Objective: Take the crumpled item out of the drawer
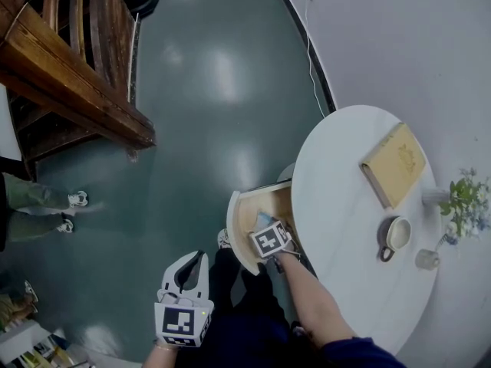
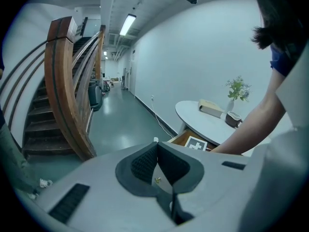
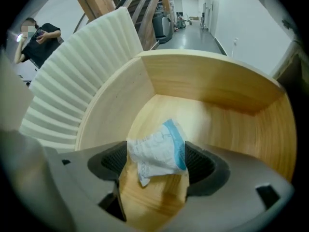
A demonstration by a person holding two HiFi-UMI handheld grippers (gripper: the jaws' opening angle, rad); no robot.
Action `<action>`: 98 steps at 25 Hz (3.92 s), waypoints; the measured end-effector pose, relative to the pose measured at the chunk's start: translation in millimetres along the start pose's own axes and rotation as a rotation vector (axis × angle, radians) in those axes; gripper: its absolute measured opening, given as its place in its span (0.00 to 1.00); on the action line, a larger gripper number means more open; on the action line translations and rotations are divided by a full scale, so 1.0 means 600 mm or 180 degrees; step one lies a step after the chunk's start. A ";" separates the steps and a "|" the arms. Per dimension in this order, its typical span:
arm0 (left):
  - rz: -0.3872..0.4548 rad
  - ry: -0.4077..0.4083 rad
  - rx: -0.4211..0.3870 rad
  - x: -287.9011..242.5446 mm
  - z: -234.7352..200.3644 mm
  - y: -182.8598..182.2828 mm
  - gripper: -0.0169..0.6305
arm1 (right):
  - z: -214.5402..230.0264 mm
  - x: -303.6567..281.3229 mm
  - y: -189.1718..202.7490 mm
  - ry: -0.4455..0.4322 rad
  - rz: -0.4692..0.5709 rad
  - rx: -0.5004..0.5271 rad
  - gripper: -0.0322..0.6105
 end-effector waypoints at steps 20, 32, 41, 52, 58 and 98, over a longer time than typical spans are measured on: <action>-0.0131 -0.0003 0.0213 -0.011 -0.005 0.033 0.03 | 0.000 -0.038 -0.010 -0.0075 -0.0386 0.0054 0.40; -0.0072 0.0020 0.0302 -0.010 0.006 0.032 0.03 | -0.009 0.014 -0.012 0.0074 0.0160 -0.0097 0.24; 0.0042 0.0080 0.0299 -0.003 0.023 0.021 0.03 | -0.039 0.097 -0.010 0.0097 0.0662 -0.0234 0.23; 0.0305 0.0147 0.0218 0.012 0.048 -0.017 0.03 | -0.088 0.239 0.016 0.0165 0.1406 -0.0247 0.23; 0.0428 0.0201 0.0132 0.024 0.062 -0.034 0.03 | -0.102 0.321 0.034 0.0125 0.1717 -0.0345 0.23; 0.1197 0.0876 -0.0910 0.089 0.233 -0.182 0.03 | -0.048 0.640 0.285 0.1300 0.3479 -0.1517 0.23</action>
Point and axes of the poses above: the fingertips, and each gripper's own axes: x backward along the fingers, z to its right, y out of its underside, the point moved 6 cm from there along x, backward along the fingers, and after that the axes turned 15 degrees about -z, right-handed, at the moved point
